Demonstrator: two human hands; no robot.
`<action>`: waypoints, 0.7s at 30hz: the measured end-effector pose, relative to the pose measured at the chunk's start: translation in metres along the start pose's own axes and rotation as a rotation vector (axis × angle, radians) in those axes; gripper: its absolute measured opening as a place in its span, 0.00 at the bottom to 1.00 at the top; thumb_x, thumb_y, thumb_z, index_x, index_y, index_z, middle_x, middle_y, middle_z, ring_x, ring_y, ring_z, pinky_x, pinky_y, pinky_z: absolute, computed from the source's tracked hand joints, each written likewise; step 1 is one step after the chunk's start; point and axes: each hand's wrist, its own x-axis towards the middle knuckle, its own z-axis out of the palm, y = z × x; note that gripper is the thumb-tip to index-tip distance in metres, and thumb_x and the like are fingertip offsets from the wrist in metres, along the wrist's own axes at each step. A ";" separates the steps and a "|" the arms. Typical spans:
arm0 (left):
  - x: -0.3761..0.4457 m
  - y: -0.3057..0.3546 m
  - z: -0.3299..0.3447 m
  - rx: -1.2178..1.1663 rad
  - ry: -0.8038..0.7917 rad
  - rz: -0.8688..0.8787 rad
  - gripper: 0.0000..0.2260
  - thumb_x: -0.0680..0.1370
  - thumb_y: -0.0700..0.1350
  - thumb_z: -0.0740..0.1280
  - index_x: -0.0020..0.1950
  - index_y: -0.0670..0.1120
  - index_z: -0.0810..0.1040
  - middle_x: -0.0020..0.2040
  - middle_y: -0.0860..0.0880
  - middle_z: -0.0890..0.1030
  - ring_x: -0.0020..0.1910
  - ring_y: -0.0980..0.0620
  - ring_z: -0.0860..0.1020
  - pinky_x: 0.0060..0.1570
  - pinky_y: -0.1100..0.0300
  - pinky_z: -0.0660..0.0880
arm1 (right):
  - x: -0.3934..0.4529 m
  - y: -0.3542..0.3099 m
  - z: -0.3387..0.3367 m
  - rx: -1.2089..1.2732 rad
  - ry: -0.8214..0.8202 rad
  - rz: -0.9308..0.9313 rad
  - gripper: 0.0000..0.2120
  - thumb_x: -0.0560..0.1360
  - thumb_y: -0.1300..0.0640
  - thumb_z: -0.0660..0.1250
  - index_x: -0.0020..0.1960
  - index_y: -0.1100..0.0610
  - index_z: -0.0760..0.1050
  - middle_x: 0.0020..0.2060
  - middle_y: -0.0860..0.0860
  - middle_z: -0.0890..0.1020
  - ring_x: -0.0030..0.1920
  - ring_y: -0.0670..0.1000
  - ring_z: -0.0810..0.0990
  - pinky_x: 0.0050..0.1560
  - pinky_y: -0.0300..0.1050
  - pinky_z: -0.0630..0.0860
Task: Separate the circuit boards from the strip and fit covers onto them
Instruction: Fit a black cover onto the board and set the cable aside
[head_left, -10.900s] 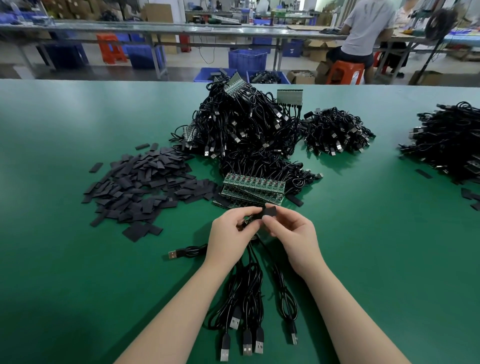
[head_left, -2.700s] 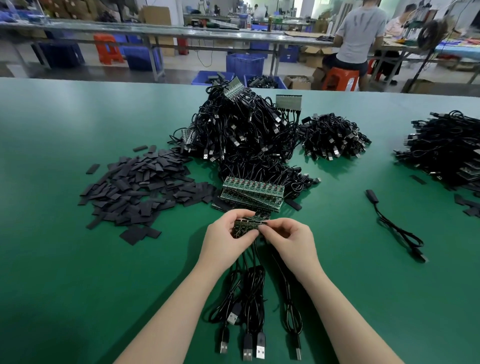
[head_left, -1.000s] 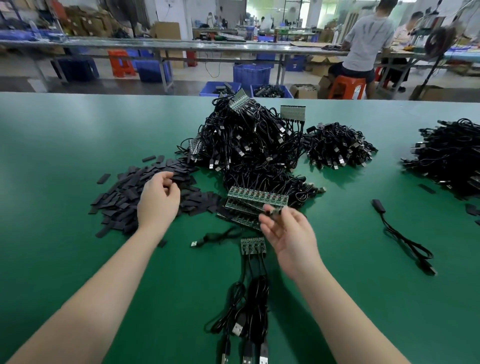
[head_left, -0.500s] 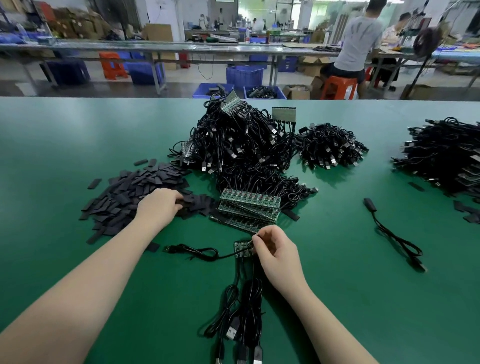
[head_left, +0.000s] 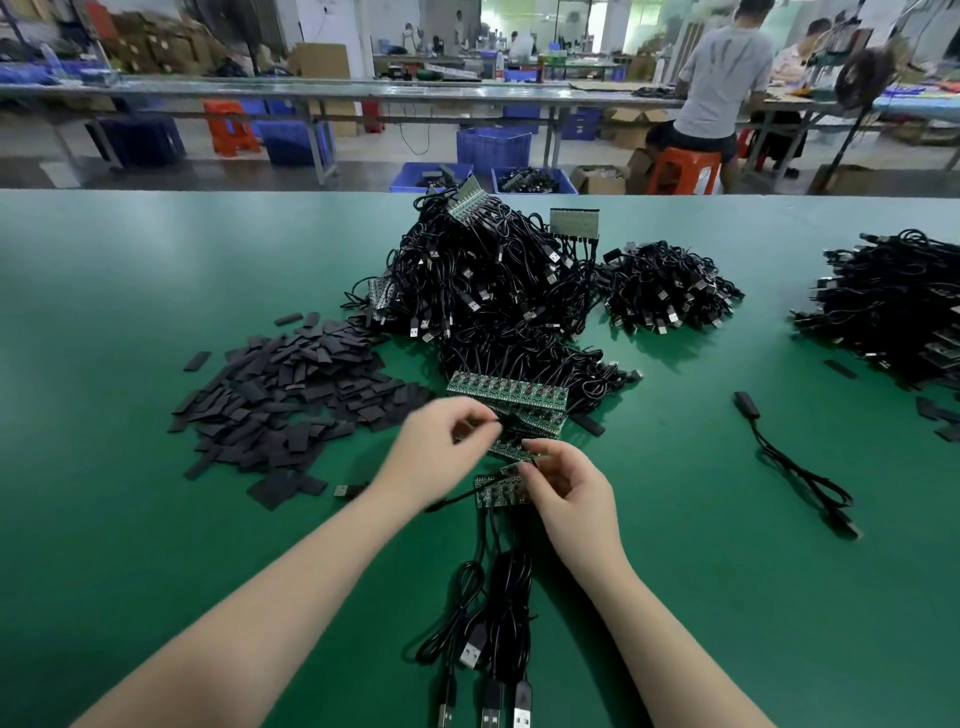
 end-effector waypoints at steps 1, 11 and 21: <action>-0.005 0.002 0.012 -0.040 -0.030 -0.009 0.06 0.76 0.51 0.69 0.43 0.63 0.77 0.40 0.64 0.80 0.39 0.66 0.77 0.38 0.73 0.71 | 0.000 0.000 0.000 0.009 0.006 0.005 0.14 0.76 0.60 0.72 0.51 0.41 0.79 0.39 0.47 0.83 0.38 0.42 0.80 0.41 0.32 0.75; -0.034 -0.012 0.049 -0.129 0.087 -0.093 0.06 0.78 0.50 0.68 0.50 0.61 0.82 0.44 0.66 0.82 0.44 0.65 0.80 0.45 0.65 0.77 | -0.002 -0.003 -0.001 0.080 0.048 0.047 0.05 0.75 0.59 0.72 0.48 0.51 0.85 0.43 0.44 0.87 0.47 0.43 0.84 0.49 0.37 0.78; -0.039 -0.003 0.045 -0.224 0.075 -0.090 0.14 0.72 0.48 0.75 0.50 0.66 0.80 0.41 0.65 0.82 0.41 0.64 0.80 0.44 0.73 0.74 | -0.001 -0.003 -0.006 0.223 0.082 0.098 0.06 0.76 0.61 0.71 0.48 0.52 0.85 0.29 0.41 0.81 0.31 0.39 0.78 0.36 0.31 0.74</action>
